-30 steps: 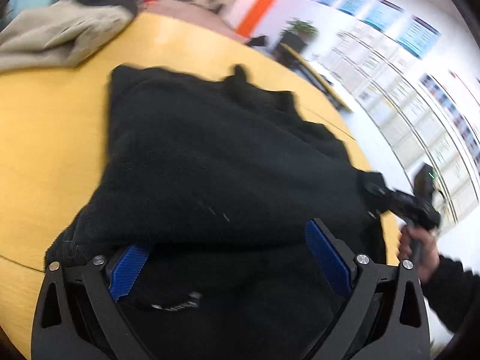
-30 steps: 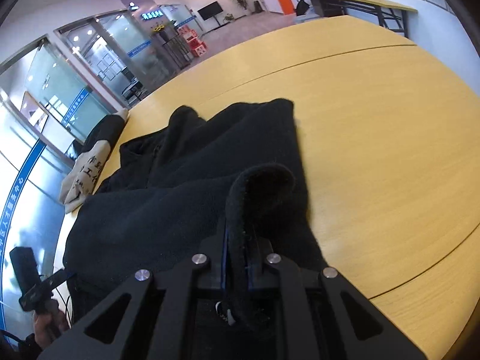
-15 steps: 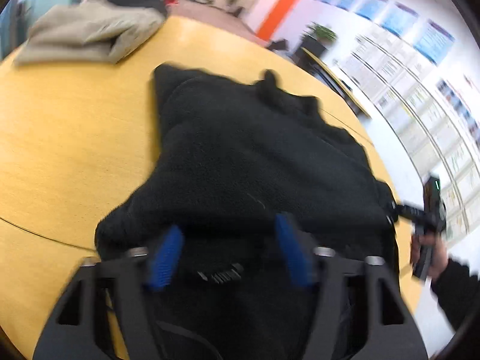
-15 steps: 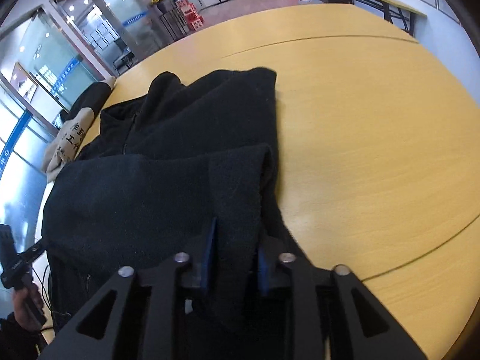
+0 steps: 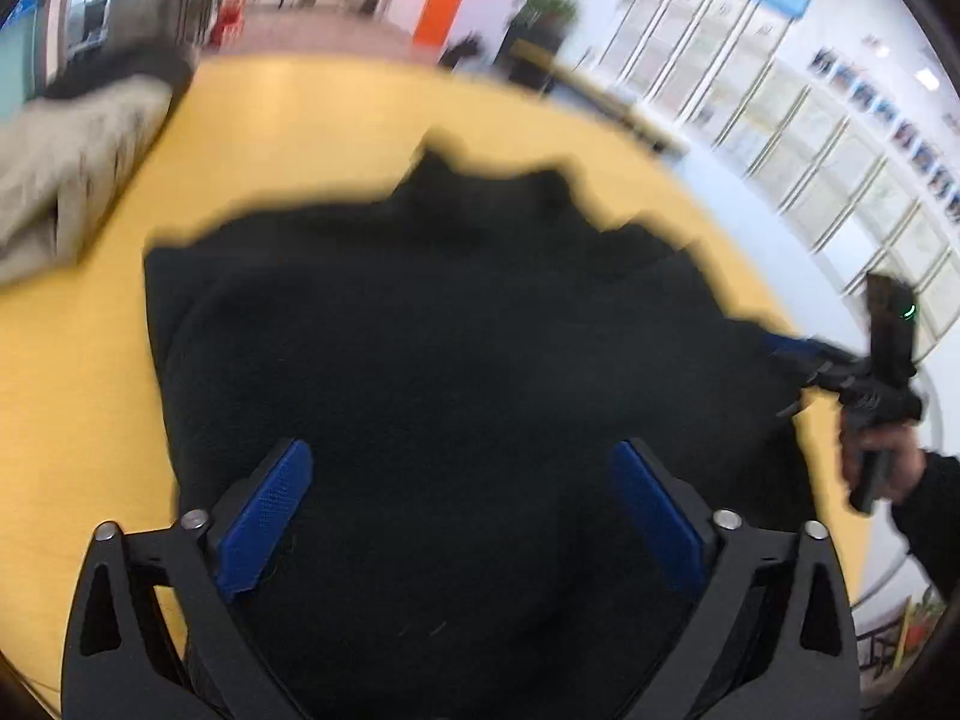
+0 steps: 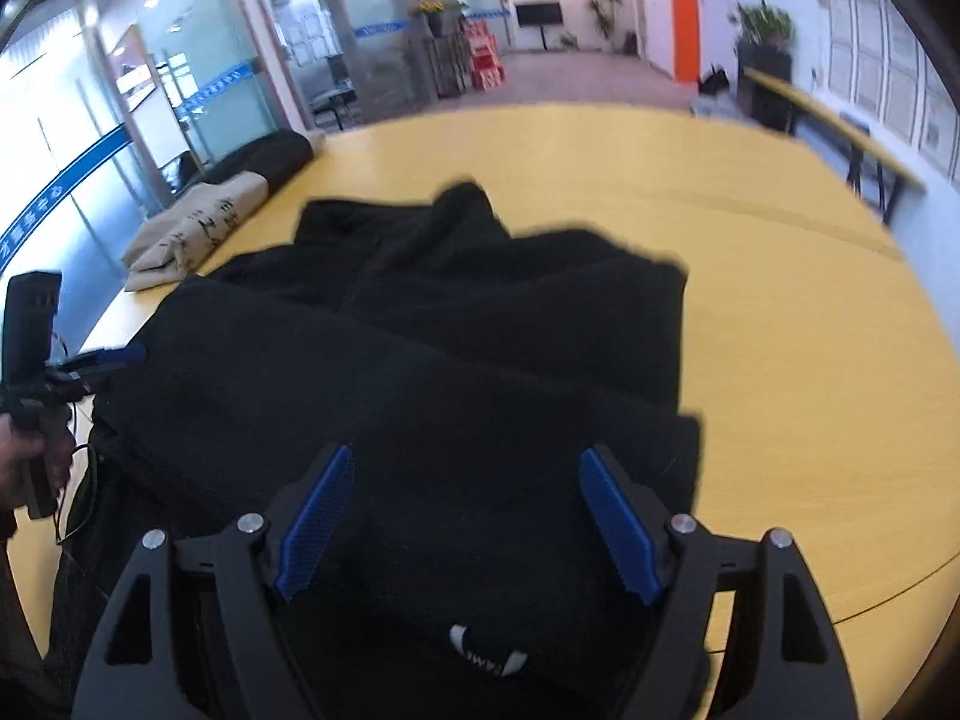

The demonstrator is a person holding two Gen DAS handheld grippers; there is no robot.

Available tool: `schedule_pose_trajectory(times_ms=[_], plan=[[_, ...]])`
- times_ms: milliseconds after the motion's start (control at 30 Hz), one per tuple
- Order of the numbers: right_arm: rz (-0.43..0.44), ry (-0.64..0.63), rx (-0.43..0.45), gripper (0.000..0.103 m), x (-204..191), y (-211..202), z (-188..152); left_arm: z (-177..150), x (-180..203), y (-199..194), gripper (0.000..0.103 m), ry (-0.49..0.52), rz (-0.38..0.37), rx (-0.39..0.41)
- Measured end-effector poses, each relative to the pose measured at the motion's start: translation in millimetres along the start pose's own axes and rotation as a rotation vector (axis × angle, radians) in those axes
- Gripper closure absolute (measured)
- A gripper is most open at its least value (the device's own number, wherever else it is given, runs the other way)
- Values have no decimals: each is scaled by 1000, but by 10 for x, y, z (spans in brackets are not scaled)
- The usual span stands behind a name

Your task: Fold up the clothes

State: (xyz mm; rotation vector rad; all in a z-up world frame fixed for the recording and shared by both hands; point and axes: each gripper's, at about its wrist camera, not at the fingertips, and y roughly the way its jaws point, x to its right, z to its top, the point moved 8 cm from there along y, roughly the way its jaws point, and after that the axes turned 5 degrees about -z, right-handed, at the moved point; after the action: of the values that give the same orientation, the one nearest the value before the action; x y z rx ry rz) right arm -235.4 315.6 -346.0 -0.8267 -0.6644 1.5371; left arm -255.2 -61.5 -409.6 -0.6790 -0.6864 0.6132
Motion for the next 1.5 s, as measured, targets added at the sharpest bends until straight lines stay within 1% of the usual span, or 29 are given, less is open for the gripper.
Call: schedule_pose_trajectory(times_ms=[33,67,100,167,200,233,267,300,367,400,433,467,500,533,567,633,700,767,800,833,900,1000,1067,1167,1233,1300,1333,1400,1500], plan=[[-4,27,-20,34,72,98,-46,-47,8,-23,13,31,7,7],[-10,48,-31,41,135,155,-80,-79,11,-54,17,42,10,10],[-22,49,-13,48,166,74,-73,-112,14,-85,18,53,12,14],[-50,45,29,40,225,-102,-55,-125,-15,-128,27,52,11,15],[-74,30,70,23,246,-233,-32,-127,-22,-136,28,54,11,14],[-66,31,104,12,271,-344,-35,-130,-20,-136,29,61,13,13],[-52,33,128,11,286,-424,-50,-134,-18,-135,30,67,14,12],[-24,37,106,11,276,-374,-114,-131,-23,-138,30,70,20,10],[-38,34,-1,12,296,-129,-286,-117,-42,-147,30,68,36,6],[-50,47,-54,19,331,-31,-372,-108,-34,-164,31,60,45,4],[-57,64,-89,21,361,22,-432,-87,-13,-185,29,46,55,1],[-44,89,-52,22,377,-98,-397,-78,16,-243,24,33,66,-2],[-34,105,7,22,399,-317,-331,-86,55,-377,21,19,78,2],[-29,115,56,22,435,-533,-286,-98,97,-544,12,2,91,10],[-27,122,88,22,484,-719,-266,-135,137,-779,6,-15,99,21],[-35,127,130,21,653,-1212,-298,-259,186,-1342,6,-55,117,34],[-90,127,114,20,936,-1689,-477,-442,155,-1952,0,-111,156,14],[-144,134,94,15,1227,-2154,-673,-648,88,-2421,0,-174,179,-18],[-170,168,69,14,1403,-2331,-836,-784,42,-2621,0,-209,180,-43],[-188,199,44,14,1557,-2496,-1003,-922,-3,-2763,0,-236,177,-67],[-182,246,-9,14,1692,-2730,-1375,-1172,-85,-2937,0,-273,169,-113],[-160,283,-139,14,1632,-2917,-2017,-1544,-188,-3016,0,-302,143,-205],[-164,309,-239,14,1627,-3100,-2492,-1843,-216,-3000,0,-333,97,-267],[-202,362,-268,14,1689,-3310,-2916,-2194,-63,-2810,0,-338,-8,-337],[-162,310,-282,14,1535,-3220,-2972,-2361,140,-2542,0,-344,-106,-373],[-77,229,-297,14,1258,-2984,-2973,-2470,367,-2202,0,-354,-201,-408],[-28,214,-307,14,1145,-2850,-2990,-2515,453,-2055,0,-362,-230,-419],[66,166,-332,14,964,-2606,-3050,-2578,593,-1819,0,-385,-265,-430],[153,81,-342,15,827,-2385,-3074,-2672,706,-1566,0,-423,-274,-438]])
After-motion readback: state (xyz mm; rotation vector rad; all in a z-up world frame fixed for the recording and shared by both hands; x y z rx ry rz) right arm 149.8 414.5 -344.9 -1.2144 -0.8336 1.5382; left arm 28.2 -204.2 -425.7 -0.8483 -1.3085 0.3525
